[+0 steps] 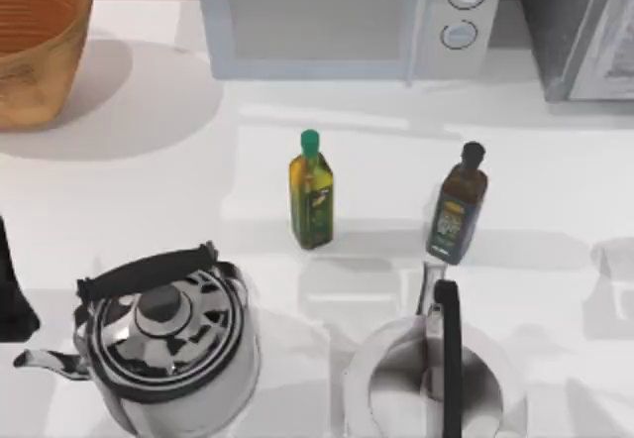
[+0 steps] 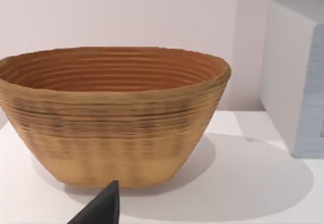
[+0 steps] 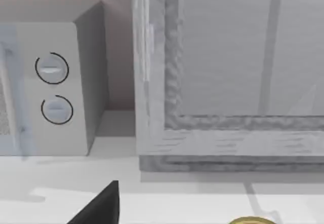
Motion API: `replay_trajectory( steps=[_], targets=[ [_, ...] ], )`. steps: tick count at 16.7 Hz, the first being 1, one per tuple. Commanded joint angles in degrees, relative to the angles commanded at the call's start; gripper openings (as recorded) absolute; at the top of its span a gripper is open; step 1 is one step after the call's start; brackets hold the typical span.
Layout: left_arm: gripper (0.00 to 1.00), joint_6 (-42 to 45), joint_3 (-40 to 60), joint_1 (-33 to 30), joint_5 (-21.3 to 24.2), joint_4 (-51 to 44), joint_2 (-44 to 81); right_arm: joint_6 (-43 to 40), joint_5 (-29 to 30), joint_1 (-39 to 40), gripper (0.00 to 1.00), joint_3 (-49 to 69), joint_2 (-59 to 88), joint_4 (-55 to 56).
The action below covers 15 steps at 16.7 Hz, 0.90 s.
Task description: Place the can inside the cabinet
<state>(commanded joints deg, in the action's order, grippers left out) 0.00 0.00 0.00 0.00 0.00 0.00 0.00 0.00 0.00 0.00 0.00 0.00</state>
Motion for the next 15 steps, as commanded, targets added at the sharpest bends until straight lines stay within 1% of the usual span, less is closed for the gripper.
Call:
replay_trajectory(
  steps=[4, 7, 11, 15],
  targets=[
    [1.00, 0.0, 0.0, 0.0, 0.0, 0.0, 0.0, 0.0, -0.1, -0.2, 1.00, 0.0, 1.7, 1.4],
    [1.00, 0.0, 0.0, 0.0, 0.0, 0.0, 0.0, -0.2, -0.7, -0.8, 1.00, 0.1, 8.4, 7.1],
    [1.00, 0.0, 0.0, 0.0, 0.0, 0.0, 0.0, -0.5, -1.8, -2.2, 1.00, 0.3, 23.4, 19.8],
    [1.00, 0.0, 0.0, 0.0, 0.0, 0.0, 0.0, -0.8, -3.4, -4.0, 1.00, 0.5, 42.9, 36.3]
  ],
)
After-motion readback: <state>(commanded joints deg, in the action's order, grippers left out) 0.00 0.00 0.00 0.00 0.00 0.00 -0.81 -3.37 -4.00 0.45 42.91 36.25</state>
